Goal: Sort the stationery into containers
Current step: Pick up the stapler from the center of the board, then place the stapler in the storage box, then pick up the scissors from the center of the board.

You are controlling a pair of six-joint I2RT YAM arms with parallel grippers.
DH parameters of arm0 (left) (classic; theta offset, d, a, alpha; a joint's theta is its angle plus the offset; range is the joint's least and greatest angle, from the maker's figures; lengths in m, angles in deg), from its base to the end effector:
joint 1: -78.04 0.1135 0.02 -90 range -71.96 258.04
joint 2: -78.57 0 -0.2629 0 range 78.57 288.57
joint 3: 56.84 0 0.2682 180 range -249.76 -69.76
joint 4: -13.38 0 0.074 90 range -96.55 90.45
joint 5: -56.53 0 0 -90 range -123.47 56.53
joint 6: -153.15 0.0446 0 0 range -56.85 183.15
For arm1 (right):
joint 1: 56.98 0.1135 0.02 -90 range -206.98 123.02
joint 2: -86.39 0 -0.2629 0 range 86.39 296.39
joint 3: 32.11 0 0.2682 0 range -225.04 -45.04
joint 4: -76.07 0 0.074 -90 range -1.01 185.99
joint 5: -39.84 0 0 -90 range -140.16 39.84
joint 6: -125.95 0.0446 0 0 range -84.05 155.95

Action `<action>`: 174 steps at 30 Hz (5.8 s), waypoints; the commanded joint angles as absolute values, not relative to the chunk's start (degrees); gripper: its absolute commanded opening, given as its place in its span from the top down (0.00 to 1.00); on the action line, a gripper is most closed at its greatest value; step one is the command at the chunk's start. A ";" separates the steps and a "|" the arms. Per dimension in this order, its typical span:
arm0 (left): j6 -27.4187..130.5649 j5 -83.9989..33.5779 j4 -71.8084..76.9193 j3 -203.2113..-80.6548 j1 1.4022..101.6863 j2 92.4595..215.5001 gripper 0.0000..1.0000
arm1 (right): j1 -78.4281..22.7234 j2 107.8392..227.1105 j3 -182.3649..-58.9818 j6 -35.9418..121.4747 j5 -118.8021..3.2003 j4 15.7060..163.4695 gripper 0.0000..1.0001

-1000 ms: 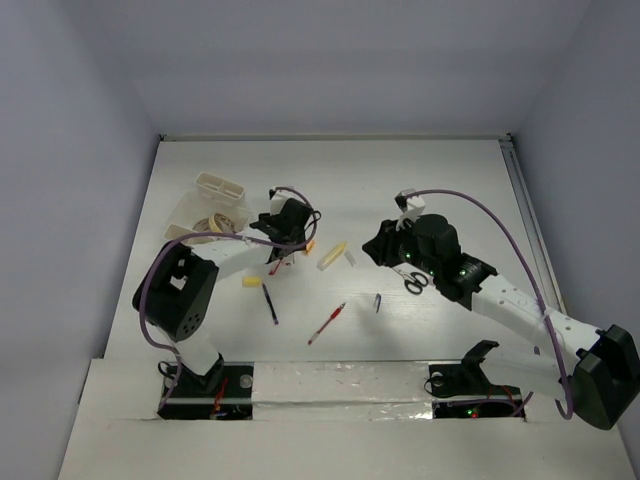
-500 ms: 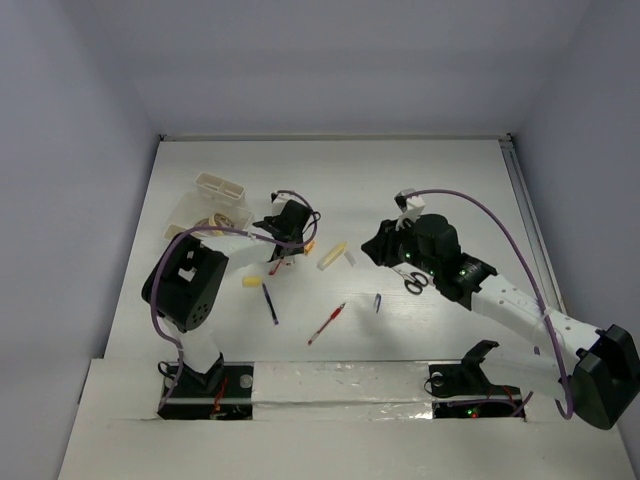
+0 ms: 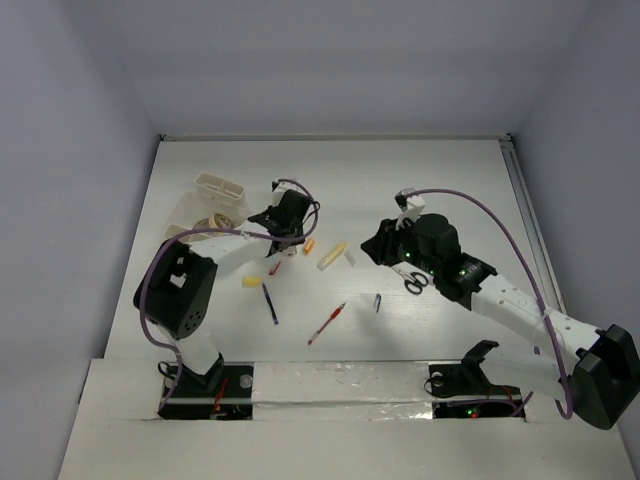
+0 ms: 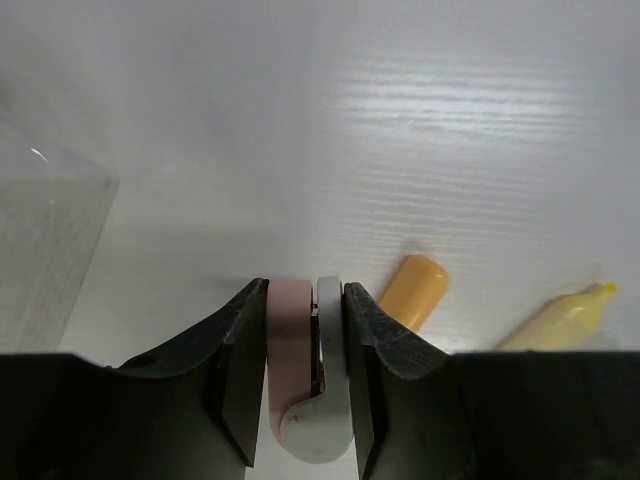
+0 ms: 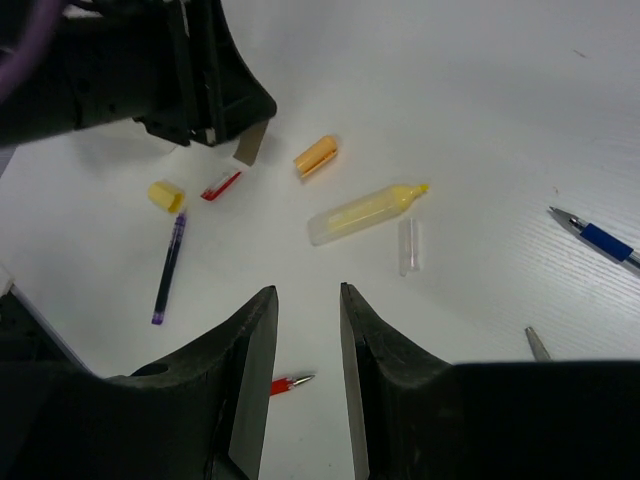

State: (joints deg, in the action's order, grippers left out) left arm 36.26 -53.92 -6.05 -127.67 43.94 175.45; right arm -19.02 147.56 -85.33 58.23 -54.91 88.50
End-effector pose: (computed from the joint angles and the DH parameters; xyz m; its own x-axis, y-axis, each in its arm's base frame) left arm 0.3181 -0.1966 0.1742 -0.6724 -0.0565 -0.7380 0.0206 0.9953 -0.0949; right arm 0.2105 0.1689 0.2655 -0.5097 0.0816 -0.8565 -0.5198 0.7641 0.3821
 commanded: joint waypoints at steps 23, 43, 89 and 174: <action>56.02 -86.10 -2.20 -153.70 61.87 165.93 1.00 | -19.10 143.61 -83.27 58.80 -57.54 84.25 0.63; 66.13 -96.31 19.60 -147.03 63.10 180.26 1.00 | -19.10 141.15 -81.95 59.07 -60.88 82.31 0.64; 78.27 -95.35 45.62 -136.39 63.10 183.95 0.84 | -19.10 145.72 -81.95 59.68 -64.84 79.94 0.67; 42.32 -37.16 -8.95 -108.35 51.95 88.42 0.01 | -39.75 155.47 -87.23 67.33 -44.71 120.37 0.50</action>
State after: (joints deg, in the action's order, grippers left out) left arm 41.83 -35.97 -9.72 -108.61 53.42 89.73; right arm -37.76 155.43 -87.28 66.06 -44.40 118.23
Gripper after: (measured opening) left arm 0.989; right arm 0.504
